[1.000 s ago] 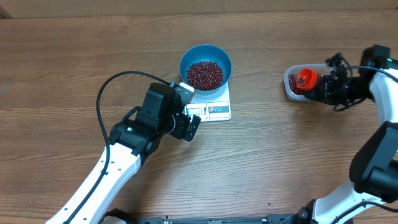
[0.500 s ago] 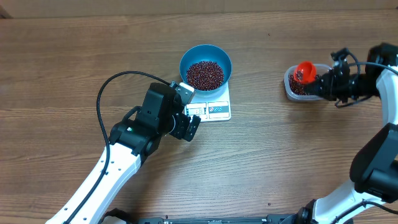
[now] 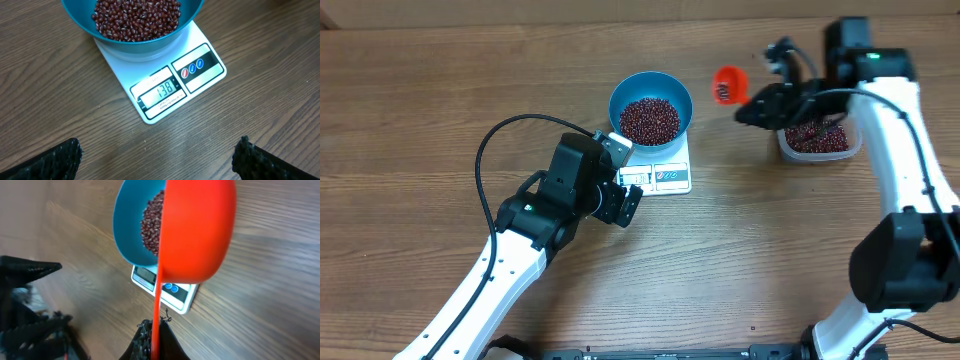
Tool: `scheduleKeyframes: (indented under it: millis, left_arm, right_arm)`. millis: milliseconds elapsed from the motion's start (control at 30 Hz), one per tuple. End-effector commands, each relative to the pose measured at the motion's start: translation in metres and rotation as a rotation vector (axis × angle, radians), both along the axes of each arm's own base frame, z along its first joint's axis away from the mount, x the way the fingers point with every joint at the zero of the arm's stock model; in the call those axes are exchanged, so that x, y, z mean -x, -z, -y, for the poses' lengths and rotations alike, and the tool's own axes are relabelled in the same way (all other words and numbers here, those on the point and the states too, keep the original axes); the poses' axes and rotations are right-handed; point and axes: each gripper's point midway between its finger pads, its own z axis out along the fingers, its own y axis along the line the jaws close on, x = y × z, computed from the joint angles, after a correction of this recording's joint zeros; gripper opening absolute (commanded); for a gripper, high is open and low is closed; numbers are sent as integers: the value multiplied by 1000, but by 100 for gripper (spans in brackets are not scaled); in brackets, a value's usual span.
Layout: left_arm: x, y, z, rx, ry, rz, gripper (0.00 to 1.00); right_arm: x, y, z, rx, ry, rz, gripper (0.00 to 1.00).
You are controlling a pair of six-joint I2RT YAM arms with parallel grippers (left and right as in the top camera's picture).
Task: Scoop item into bowl and weigh 150g on scale
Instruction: 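Lift the filled scoop and carry it over the blue bowl, then tip the scoop to pour beans into the blue bowl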
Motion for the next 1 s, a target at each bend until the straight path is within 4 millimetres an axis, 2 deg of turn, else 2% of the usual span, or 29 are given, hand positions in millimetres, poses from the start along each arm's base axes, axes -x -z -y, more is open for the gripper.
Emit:
scheduleKeyframes:
  millis: [0,167,400,600,733,967]
  left_arm:
    - [-1,3,-2,-9,-5,-2,100]
    - [-1,3,-2,-9,-5,-2,100]
    - [-1,3,-2,-9,-5,-2,99]
    - [-1,3,-2,-9,-5,-2,100]
    - [-1,3,-2,-9,-5,-2,99]
    - [-1,3,-2,-9,-5,-2,100]
  right_arm:
    - [-6,-1,-19,85,2,32,4]
    - [-13,9,-45,234,14,98,4]
    - [-26,13,-65,502,38,272,4]
    - [-33,6,-65,736,90,413,4]
    - [-33,1,-70,802,80,468,4]
    - [-32,0,-76,799,61,482,4]
